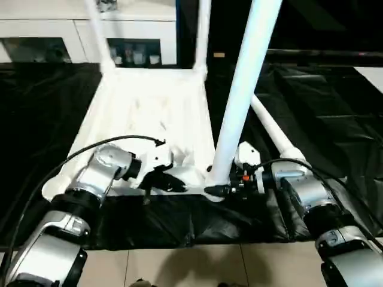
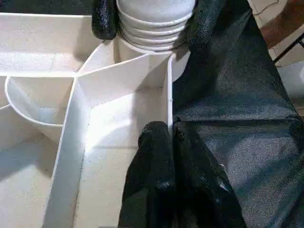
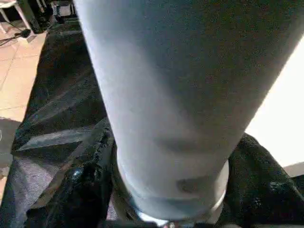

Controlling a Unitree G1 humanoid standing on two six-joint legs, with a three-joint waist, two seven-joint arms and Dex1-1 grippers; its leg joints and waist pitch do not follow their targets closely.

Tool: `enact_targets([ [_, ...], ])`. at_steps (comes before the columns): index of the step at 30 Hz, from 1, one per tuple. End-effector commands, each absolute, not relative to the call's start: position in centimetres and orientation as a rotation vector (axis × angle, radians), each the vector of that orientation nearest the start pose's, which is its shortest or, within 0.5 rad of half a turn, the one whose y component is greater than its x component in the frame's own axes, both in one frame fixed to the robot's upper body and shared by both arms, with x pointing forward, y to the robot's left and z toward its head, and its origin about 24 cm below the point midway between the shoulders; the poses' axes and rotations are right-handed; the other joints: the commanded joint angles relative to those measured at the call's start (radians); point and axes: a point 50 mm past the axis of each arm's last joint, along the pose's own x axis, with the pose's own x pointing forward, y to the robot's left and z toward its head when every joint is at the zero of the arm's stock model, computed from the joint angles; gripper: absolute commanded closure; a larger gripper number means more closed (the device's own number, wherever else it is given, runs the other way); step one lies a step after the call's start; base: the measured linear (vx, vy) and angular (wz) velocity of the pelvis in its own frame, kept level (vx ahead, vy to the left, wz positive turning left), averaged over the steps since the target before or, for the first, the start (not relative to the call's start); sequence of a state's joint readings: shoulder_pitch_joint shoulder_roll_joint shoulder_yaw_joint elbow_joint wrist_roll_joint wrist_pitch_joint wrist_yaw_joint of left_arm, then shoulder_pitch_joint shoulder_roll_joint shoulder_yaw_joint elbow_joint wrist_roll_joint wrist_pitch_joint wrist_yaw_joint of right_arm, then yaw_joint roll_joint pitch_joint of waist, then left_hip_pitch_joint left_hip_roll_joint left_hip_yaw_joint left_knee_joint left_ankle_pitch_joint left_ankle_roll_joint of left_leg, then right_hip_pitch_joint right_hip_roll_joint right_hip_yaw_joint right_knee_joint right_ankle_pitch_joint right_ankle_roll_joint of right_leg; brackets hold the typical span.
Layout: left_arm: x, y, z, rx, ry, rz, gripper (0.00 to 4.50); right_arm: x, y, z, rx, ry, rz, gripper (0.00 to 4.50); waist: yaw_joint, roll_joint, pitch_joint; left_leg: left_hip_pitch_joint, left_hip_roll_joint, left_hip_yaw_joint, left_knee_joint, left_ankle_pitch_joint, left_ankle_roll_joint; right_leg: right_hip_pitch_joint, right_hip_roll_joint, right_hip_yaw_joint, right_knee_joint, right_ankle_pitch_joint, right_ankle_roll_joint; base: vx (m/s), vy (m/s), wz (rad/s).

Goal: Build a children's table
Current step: Rotate leg to tighten

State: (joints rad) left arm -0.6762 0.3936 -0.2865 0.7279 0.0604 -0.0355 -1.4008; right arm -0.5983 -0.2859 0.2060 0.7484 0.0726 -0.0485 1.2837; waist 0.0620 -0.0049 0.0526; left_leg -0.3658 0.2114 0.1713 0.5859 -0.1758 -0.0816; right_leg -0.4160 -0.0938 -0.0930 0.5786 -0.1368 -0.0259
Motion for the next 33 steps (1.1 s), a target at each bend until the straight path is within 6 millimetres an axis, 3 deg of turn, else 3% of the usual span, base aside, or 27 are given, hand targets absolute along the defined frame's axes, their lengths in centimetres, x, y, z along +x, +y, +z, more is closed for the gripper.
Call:
enact_targets([
  [1, 32.2, 12.9, 6.1, 0.49, 0.444, -1.538, 4.5, 30.4, -10.2, 3.9, -0.193, 0.333, 1.522, 1.74, -0.003, 0.005, -0.068, 0.011, 0.022, 0.006, -0.074, -0.291, 0.04, 0.056, -0.046, 0.042, -0.063, -0.346, -0.202, 0.0, 0.0, 0.0],
  [4, 32.3, 12.7, 6.1, 0.478, 0.438, -1.509, 4.5, 30.7, -10.1, 3.9, -0.154, 0.313, 1.463, 1.78, -0.002, 0.005, -0.068, 0.01, 0.022, 0.006, -0.074, -0.279, 0.041, 0.057, -0.046, 0.042, -0.062, -0.339, -0.202, 0.0, 0.0, 0.0],
  [7, 32.9, 12.4, 6.1, 0.442, 0.423, -1.394, 4.5, 32.0, -10.2, 3.7, -0.129, 0.286, 1.243, 1.78, -0.007, 0.005, -0.064, 0.012, 0.02, 0.004, -0.076, -0.306, 0.028, 0.054, -0.047, 0.042, -0.067, -0.386, -0.189, 0.0, 0.0, 0.0],
  [10, 33.2, 12.0, 6.1, 0.422, 0.412, -1.337, 4.5, 32.8, -10.2, 3.4, -0.119, 0.281, 1.11, 1.78, -0.025, 0.003, -0.06, 0.017, 0.013, -0.003, -0.076, -0.358, 0.002, 0.048, -0.048, 0.035, -0.083, -0.513, -0.147, 0.0, 0.0, 0.0],
  [12, 33.5, 11.1, 6.2, 0.4, 0.399, -1.264, 4.5, 33.6, -10.1, 3.3, -0.097, 0.263, 0.951, 1.78, -0.036, 0.001, -0.06, 0.013, 0.012, -0.005, -0.076, -0.364, 0.009, 0.049, -0.047, 0.034, -0.086, -0.524, -0.134, 0.0, 0.0, 0.0],
  [16, 33.6, 8.6, 6.2, 0.332, 0.378, -1.12, 4.5, 34.6, -9.2, 2.6, -0.021, 0.29, 0.672, 1.79, -0.059, 0.003, -0.065, 0.011, 0.012, -0.006, -0.072, -0.342, -0.001, 0.048, -0.048, 0.035, -0.081, -0.481, -0.151, 0.0, 0.0, 0.0],
  [18, 33.5, 8.1, 6.2, 0.321, 0.378, -1.107, 4.5, 34.7, -9.0, 2.4, -0.01, 0.299, 0.635, 1.79, -0.065, 0.002, -0.069, 0.002, 0.01, -0.004, -0.071, -0.318, 0.018, 0.053, -0.045, 0.035, -0.078, -0.435, -0.162, 0.0, 0.0, 0.0],
  [22, 33.5, 8.1, 6.2, 0.321, 0.378, -1.107, 4.5, 34.7, -9.0, 2.4, -0.01, 0.299, 0.635, 1.79, -0.066, 0.002, -0.075, -0.002, 0.009, 0.004, -0.065, -0.246, 0.065, 0.058, -0.04, 0.038, -0.064, -0.28, -0.211, 0.013, -0.001, 0.01],
  [24, 33.5, 8.1, 6.2, 0.321, 0.378, -1.107, 4.5, 34.7, -9.0, 2.4, -0.01, 0.299, 0.635, 1.79, -0.064, 0.002, -0.075, -0.003, 0.009, 0.004, -0.064, -0.229, 0.076, 0.061, -0.042, 0.037, -0.063, -0.268, -0.219, 0.0, 0.0, 0.0],
  [25, 33.5, 8.1, 6.2, 0.321, 0.378, -1.107, 4.5, 34.7, -9.0, 2.4, -0.01, 0.299, 0.635, 1.79, -0.063, 0.002, -0.074, -0.003, 0.009, 0.005, -0.064, -0.228, 0.077, 0.061, -0.042, 0.037, -0.063, -0.272, -0.219, 0.0, 0.0, 0.0],
  [27, 33.4, 7.5, 6.1, 0.316, 0.374, -1.093, 4.5, 34.8, -8.7, 2.3, -0.012, 0.305, 0.59, 1.24, -0.062, -0.002, -0.071, -0.001, 0.011, 0.004, -0.066, -0.236, 0.069, 0.059, -0.044, 0.037, -0.065, -0.31, -0.212, 0.0, 0.0, 0.0],
  [28, 33.5, 7.1, 5.8, 0.334, 0.366, -1.096, 4.5, 35.0, -8.7, 2.5, -0.011, 0.282, 0.551, 1.1, -0.061, 0.014, -0.069, 0.003, 0.011, 0.003, -0.067, -0.257, 0.058, 0.056, -0.044, 0.036, -0.07, -0.346, -0.204, 0.0, 0.0, 0.0],
  [30, 33.5, 7.1, 5.6, 0.342, 0.364, -1.099, 4.5, 35.0, -8.7, 2.6, -0.015, 0.271, 0.542, 1.08, -0.064, 0.008, -0.068, 0.006, 0.01, 0.003, -0.068, -0.293, 0.047, 0.052, -0.041, 0.035, -0.077, -0.378, -0.192, 0.0, 0.0, 0.0],
  [33, 33.4, 7.4, 5.3, 0.363, 0.372, -1.097, 4.5, 35.2, -9.7, 3.3, -0.07, 0.222, 0.542, 1.0, -0.058, 0.007, -0.069, 0.006, 0.013, 0.002, -0.07, -0.306, 0.04, 0.053, -0.04, 0.037, -0.071, -0.347, -0.193, 0.0, 0.0, 0.0],
])
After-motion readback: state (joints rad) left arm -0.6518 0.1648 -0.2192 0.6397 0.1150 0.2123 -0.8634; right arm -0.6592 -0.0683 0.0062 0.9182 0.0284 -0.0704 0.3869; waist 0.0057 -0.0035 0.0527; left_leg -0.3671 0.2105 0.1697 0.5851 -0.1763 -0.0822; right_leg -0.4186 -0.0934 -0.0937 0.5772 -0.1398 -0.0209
